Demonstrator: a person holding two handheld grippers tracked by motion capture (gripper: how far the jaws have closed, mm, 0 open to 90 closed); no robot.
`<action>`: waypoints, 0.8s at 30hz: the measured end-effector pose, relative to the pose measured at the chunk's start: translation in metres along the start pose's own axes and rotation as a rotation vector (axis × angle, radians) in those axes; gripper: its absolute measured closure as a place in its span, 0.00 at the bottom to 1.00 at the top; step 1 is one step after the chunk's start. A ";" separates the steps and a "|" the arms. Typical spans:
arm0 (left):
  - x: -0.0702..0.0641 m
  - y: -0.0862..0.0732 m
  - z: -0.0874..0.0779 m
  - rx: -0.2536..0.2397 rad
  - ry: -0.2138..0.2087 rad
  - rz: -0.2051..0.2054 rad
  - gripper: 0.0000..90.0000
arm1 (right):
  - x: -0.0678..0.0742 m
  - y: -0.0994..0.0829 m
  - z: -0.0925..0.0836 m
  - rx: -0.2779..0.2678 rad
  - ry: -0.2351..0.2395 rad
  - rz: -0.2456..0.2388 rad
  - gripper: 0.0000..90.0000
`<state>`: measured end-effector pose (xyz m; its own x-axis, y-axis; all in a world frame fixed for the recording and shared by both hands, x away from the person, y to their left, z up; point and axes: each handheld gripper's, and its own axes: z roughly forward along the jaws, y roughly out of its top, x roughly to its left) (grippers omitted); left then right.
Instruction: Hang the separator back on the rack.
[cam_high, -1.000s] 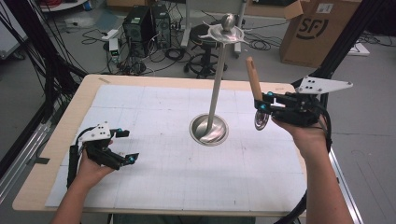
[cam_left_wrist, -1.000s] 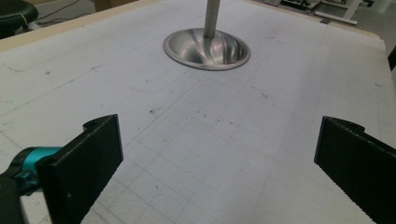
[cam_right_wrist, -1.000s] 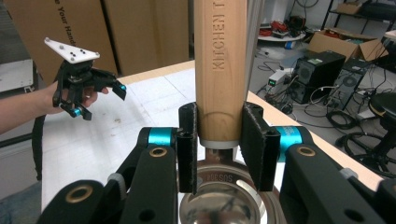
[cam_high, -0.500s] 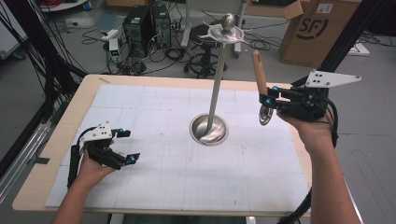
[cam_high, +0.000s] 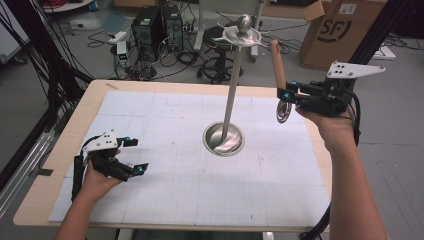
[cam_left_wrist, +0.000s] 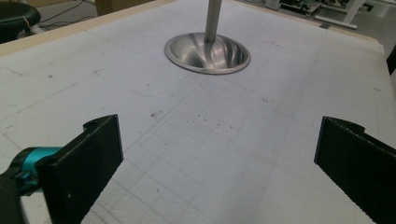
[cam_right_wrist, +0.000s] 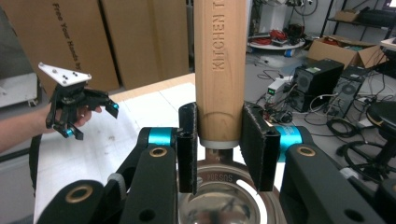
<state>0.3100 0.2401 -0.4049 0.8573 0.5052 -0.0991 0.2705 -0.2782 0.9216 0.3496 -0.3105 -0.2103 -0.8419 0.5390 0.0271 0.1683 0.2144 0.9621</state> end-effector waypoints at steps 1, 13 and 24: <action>0.000 0.000 0.001 0.008 0.001 -0.001 0.02 | -0.001 0.000 0.001 -0.001 0.002 0.003 0.76; -0.002 0.000 0.000 0.018 -0.003 0.007 0.02 | -0.003 0.002 0.014 0.008 0.025 0.008 0.76; -0.003 0.000 0.000 0.021 -0.006 0.009 0.02 | -0.001 0.000 0.024 0.003 0.048 0.010 0.76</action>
<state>0.3076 0.2384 -0.4051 0.8624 0.4975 -0.0932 0.2718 -0.2999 0.9144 0.3629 -0.2917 -0.2168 -0.8636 0.5017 0.0493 0.1780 0.2121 0.9609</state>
